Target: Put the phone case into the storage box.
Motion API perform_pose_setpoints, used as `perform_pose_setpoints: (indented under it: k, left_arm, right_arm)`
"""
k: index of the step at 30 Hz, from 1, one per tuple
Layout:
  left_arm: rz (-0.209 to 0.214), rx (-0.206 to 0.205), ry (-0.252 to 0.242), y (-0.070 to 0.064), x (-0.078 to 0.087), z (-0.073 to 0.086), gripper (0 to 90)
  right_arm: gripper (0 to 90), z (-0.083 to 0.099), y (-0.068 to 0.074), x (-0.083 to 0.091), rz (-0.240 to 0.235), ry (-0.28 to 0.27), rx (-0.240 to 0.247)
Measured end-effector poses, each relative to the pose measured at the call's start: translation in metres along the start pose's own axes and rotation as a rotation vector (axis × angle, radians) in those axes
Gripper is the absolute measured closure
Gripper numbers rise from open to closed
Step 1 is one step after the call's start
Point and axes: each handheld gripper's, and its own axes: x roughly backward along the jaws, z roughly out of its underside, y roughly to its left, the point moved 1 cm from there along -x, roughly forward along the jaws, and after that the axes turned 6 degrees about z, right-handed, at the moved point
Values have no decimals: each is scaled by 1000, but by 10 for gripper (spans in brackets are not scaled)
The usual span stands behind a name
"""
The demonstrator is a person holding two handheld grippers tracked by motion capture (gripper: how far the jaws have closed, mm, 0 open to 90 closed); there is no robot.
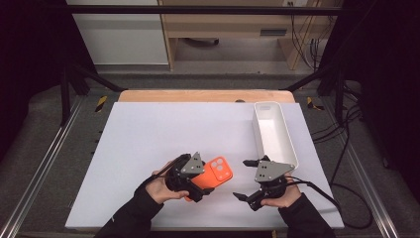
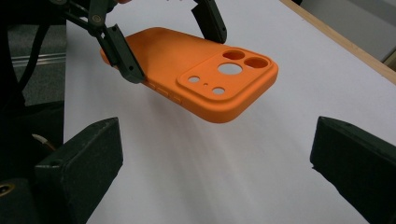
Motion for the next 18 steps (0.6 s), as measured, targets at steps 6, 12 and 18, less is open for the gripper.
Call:
perform_pose_setpoints:
  k: [6,12,18]
  left_arm:
    - [21,-23,-2,-3,0,0,135]
    - [42,-51,-11,-6,1,-4,135]
    - [61,-82,-5,-10,-1,-7,135]
  right_arm:
    - [30,-7,1,-1,-8,-5,16]
    - [30,-8,3,-1,-14,0,34]
    - [36,-9,6,-2,-26,-1,57]
